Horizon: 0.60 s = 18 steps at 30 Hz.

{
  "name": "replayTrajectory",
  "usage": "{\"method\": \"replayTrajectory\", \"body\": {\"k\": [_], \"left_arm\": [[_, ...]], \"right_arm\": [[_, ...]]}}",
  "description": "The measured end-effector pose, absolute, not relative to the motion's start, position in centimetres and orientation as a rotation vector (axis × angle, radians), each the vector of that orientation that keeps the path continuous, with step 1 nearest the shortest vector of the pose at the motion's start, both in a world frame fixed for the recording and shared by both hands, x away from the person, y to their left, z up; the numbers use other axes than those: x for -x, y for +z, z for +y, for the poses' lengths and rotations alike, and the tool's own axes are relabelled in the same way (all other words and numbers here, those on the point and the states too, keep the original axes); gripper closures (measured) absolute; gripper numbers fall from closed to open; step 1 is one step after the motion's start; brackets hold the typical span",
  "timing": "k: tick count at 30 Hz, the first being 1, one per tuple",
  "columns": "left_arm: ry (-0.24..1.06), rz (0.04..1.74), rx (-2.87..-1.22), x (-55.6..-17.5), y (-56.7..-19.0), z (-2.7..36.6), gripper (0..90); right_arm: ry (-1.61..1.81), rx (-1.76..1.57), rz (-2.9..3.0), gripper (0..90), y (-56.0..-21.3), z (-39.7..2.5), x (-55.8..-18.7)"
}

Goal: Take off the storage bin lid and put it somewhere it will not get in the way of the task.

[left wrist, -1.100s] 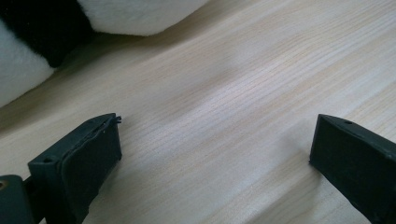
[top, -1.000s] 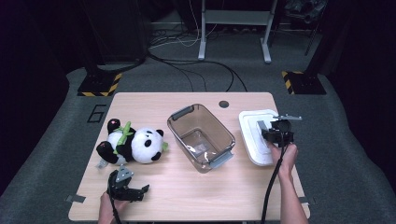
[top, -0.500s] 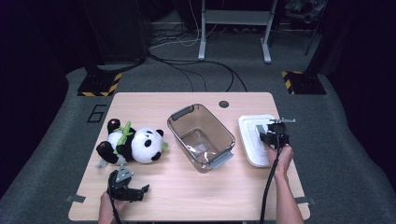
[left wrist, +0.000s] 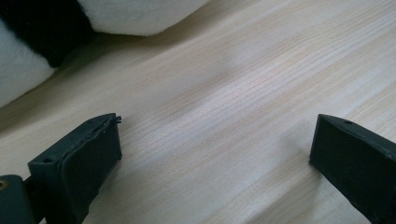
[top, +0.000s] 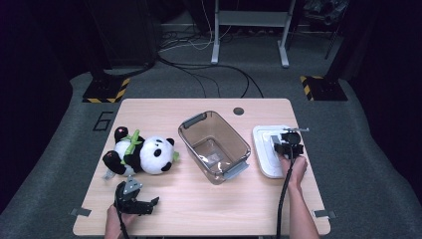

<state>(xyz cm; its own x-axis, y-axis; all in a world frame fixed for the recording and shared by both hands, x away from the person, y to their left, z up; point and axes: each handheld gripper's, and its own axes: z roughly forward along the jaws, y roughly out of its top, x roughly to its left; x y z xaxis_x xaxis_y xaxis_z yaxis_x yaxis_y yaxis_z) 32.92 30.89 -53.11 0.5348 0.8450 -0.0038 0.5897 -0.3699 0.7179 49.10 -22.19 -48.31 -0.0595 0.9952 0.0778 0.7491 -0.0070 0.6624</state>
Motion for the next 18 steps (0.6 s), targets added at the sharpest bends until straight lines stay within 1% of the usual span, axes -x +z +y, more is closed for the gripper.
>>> {"method": "replayTrajectory", "body": {"k": [6, 13, 16, 18], "left_arm": [[0.485, 1.158, -2.095, -32.9, -53.1, 30.9, 1.5], [0.485, 1.162, -2.090, -32.9, -53.1, 30.9, 1.5], [0.487, 1.162, -2.089, -32.9, -53.1, 30.9, 1.5], [0.486, 1.162, -2.090, -32.9, -53.1, 30.9, 1.5]], "right_arm": [[0.806, -1.808, 1.855, 64.7, -48.6, -22.5, -49.0], [0.878, -1.785, 1.880, 29.2, -47.5, -22.7, -47.9], [0.905, -1.731, 1.915, 18.2, -46.9, -22.5, -46.8], [0.929, -1.685, 1.949, 15.6, -46.5, -22.3, -45.9]]}}
